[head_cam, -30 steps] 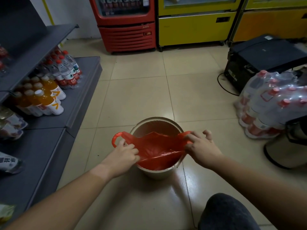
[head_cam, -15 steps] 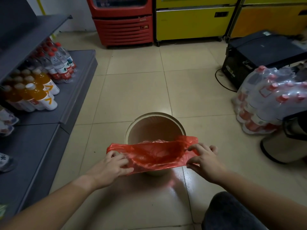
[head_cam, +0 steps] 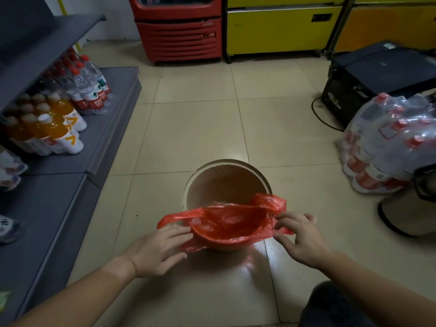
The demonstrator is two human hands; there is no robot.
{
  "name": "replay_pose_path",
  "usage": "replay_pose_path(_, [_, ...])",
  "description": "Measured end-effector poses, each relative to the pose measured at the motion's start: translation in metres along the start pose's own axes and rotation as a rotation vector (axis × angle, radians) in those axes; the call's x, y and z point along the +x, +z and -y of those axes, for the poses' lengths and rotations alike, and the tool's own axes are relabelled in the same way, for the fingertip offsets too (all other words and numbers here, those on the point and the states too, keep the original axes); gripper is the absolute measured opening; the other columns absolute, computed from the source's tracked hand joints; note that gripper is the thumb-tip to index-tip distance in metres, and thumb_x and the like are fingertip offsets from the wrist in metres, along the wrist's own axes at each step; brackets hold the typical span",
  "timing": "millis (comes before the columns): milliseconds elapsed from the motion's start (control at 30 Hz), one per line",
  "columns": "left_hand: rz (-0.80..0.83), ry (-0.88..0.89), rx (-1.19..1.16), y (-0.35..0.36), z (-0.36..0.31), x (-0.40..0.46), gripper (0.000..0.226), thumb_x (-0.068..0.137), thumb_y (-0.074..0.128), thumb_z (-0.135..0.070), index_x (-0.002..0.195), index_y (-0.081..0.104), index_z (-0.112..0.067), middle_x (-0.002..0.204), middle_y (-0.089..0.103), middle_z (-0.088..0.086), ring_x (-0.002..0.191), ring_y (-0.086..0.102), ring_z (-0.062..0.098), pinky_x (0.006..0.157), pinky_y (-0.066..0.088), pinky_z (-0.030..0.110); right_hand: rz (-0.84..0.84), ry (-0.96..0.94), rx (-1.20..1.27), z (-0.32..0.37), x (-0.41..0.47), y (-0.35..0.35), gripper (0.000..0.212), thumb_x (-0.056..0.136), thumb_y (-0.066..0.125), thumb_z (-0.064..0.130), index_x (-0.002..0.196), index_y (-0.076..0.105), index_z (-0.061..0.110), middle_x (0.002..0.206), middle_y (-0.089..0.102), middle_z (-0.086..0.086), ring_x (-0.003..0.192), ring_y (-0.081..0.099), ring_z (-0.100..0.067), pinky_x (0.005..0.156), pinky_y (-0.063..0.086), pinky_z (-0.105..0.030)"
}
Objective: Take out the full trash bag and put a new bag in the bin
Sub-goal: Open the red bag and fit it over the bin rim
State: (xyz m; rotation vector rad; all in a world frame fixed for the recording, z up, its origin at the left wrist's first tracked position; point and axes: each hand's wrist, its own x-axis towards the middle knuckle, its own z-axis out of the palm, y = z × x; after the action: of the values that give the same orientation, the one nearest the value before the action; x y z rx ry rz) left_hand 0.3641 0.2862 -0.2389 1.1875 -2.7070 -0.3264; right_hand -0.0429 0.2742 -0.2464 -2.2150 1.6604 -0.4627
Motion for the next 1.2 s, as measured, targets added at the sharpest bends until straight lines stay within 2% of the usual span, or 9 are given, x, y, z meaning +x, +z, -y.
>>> replay_pose_path(67, [-0.228, -0.094, -0.176, 0.001, -0.003, 0.002, 0.046, 0.095, 0.052, -0.049, 0.118, 0.071, -0.014, 0.118, 0.069, 0.002, 0.107, 0.067, 0.016, 0.090, 0.056, 0.029, -0.089, 0.099, 0.123, 0.004, 0.005, 0.000, 0.014, 0.089, 0.064, 0.043, 0.094, 0.057, 0.032, 0.089, 0.067, 0.012, 0.082, 0.063, -0.013, 0.086, 0.043, -0.046])
replay_pose_path(133, [-0.368, -0.304, -0.365, 0.002, -0.008, 0.014, 0.046, 0.090, 0.058, -0.051, 0.119, 0.069, -0.017, 0.107, 0.063, -0.011, 0.093, 0.062, -0.002, 0.080, 0.054, 0.020, -0.137, 0.237, 0.245, 0.009, 0.014, 0.001, 0.022, 0.092, 0.062, 0.043, 0.110, 0.054, 0.033, 0.093, 0.067, 0.010, 0.086, 0.066, -0.015, 0.085, 0.052, -0.046])
replay_pose_path(267, [-0.389, -0.677, -0.566, 0.005, -0.008, 0.040, 0.057, 0.082, 0.072, -0.046, 0.135, 0.054, -0.037, 0.093, 0.053, -0.017, 0.080, 0.057, -0.002, 0.064, 0.043, 0.003, -0.130, 0.346, 0.270, 0.009, 0.031, 0.001, 0.047, 0.092, 0.063, 0.043, 0.136, 0.051, 0.030, 0.102, 0.065, 0.004, 0.090, 0.063, -0.014, 0.083, 0.054, -0.035])
replay_pose_path(467, [-0.308, -0.760, -0.509, 0.013, -0.007, 0.062, 0.050, 0.080, 0.074, -0.047, 0.127, 0.062, -0.036, 0.097, 0.046, -0.021, 0.086, 0.055, 0.008, 0.077, 0.045, 0.016, -0.229, 0.277, 0.163, 0.004, 0.040, 0.005, 0.018, 0.085, 0.077, 0.026, 0.100, 0.079, 0.019, 0.088, 0.058, 0.005, 0.080, 0.054, -0.009, 0.075, 0.039, -0.022])
replay_pose_path(567, [-0.309, -0.783, -0.487, 0.018, -0.006, 0.066, 0.025, 0.080, 0.078, -0.038, 0.103, 0.073, -0.032, 0.096, 0.046, -0.016, 0.085, 0.056, 0.006, 0.087, 0.045, 0.024, -0.250, 0.243, 0.154, 0.002, 0.040, 0.008, 0.010, 0.083, 0.079, 0.021, 0.090, 0.081, 0.013, 0.090, 0.060, 0.001, 0.081, 0.054, -0.012, 0.076, 0.040, -0.023])
replay_pose_path(667, [-0.354, -0.802, -0.472, 0.021, -0.005, 0.066, 0.013, 0.079, 0.081, -0.026, 0.076, 0.069, -0.029, 0.088, 0.048, -0.007, 0.078, 0.055, 0.000, 0.080, 0.046, 0.026, -0.266, 0.217, 0.142, -0.001, 0.040, 0.010, 0.004, 0.084, 0.078, 0.015, 0.082, 0.078, 0.010, 0.091, 0.064, -0.002, 0.082, 0.057, -0.015, 0.077, 0.040, -0.024])
replay_pose_path(800, [-0.441, -0.869, -0.501, 0.021, 0.003, 0.064, 0.009, 0.080, 0.079, -0.022, 0.077, 0.070, -0.023, 0.089, 0.053, -0.004, 0.078, 0.058, 0.006, 0.077, 0.044, 0.024, -0.286, 0.224, 0.194, -0.007, 0.047, 0.014, 0.004, 0.086, 0.072, 0.005, 0.082, 0.071, 0.005, 0.090, 0.068, -0.008, 0.086, 0.062, -0.024, 0.079, 0.041, -0.027])
replay_pose_path(933, [-0.526, -0.933, -0.557, 0.020, 0.014, 0.071, 0.009, 0.079, 0.080, -0.021, 0.080, 0.072, -0.019, 0.091, 0.058, 0.001, 0.082, 0.060, 0.012, 0.081, 0.046, 0.027, -0.227, 0.376, 0.337, -0.012, 0.064, 0.017, 0.014, 0.094, 0.064, 0.016, 0.081, 0.068, 0.017, 0.079, 0.070, 0.003, 0.077, 0.063, -0.014, 0.066, 0.043, -0.025])
replay_pose_path(1200, [-0.592, -1.088, -0.978, 0.036, 0.044, 0.093, 0.012, 0.073, 0.085, -0.023, 0.076, 0.074, -0.017, 0.082, 0.074, 0.008, 0.077, 0.071, 0.024, 0.071, 0.059, 0.038, -0.199, 0.513, 0.497, -0.023, 0.107, 0.021, 0.022, 0.097, 0.059, 0.026, 0.077, 0.067, 0.022, 0.065, 0.067, 0.005, 0.055, 0.058, -0.008, 0.053, 0.042, -0.024])
